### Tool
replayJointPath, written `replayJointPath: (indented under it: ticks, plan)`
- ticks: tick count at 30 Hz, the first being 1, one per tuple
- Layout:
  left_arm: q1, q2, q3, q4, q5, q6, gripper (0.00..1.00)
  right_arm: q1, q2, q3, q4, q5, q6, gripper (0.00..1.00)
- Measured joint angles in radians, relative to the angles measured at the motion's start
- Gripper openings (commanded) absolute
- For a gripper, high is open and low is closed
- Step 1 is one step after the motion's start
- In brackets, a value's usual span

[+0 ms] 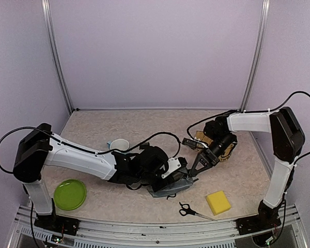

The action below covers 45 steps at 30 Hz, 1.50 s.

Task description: Sort the hair-cutting tools

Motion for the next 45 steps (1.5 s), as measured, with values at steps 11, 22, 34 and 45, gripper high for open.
replayJointPath:
  ticks: [11,22,34,45]
  plan:
    - [-0.013,-0.148,0.039,-0.135,-0.109,-0.115,0.64,-0.050,0.004,0.074,0.061,0.067,0.095,0.00]
    - [-0.016,-0.307,-0.042,-0.146,-0.156,-0.310,0.55,-0.052,0.054,0.113,0.080,0.104,0.125,0.00]
    - [0.130,-0.475,-0.301,-0.203,0.077,-0.888,0.59,-0.052,0.054,0.100,0.140,0.134,0.148,0.00]
    - [0.178,-0.446,-0.344,-0.089,0.206,-1.034,0.42,-0.051,0.050,0.096,0.150,0.139,0.150,0.00]
